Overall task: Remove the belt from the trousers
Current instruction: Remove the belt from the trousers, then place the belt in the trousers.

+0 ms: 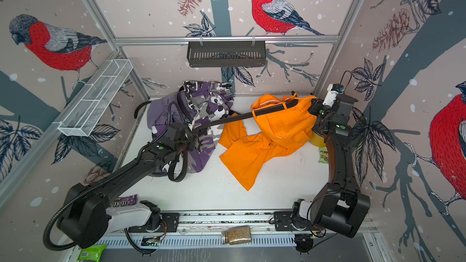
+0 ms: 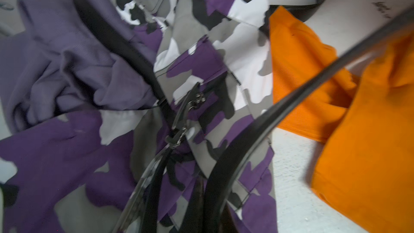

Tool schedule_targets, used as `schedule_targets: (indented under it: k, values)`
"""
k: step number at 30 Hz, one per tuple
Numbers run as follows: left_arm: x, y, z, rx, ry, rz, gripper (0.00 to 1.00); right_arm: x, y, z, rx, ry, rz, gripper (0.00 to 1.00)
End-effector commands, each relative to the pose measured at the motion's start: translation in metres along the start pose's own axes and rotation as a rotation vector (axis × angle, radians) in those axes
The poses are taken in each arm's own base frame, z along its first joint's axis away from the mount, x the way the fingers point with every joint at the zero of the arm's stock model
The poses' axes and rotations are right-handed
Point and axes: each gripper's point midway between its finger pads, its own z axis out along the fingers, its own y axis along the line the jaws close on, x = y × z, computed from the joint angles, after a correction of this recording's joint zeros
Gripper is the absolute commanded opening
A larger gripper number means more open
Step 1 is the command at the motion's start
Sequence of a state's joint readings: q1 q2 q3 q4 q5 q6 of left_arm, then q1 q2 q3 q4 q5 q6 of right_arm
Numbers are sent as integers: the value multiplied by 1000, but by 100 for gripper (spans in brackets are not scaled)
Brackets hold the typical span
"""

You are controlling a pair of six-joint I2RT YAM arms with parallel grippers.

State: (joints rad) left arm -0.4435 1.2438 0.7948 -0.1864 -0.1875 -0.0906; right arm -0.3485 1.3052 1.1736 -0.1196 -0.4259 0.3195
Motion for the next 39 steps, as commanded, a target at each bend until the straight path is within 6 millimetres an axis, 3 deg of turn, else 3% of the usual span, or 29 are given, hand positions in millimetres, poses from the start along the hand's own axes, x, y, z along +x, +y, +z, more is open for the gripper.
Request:
schedule_targets:
  k: [1,8,17,23,29,32,35,39]
  values:
    - [24,50,-6,-226,75,-90,0,-45,-15,-9,80,-180,-24,0]
    - [28,88,-15,-319,56,-212,0,-46,-34,-16,126,-201,6,0]
    - [21,89,-16,-315,52,-223,0,-39,-28,-12,87,-174,8,0]
    - [13,124,-42,-431,-33,-327,0,-35,-55,-19,192,-177,33,0]
    - [14,141,-66,-489,-115,-407,0,-42,-70,-25,223,-203,57,0]
    - [8,140,-73,-471,-174,-413,0,-43,-66,-22,193,-200,59,0]
    - [-10,125,-76,-366,-237,-367,0,-40,-54,-14,143,-180,51,0]
    - [-46,101,-84,-213,-332,-321,0,-30,-12,3,24,-128,10,0]
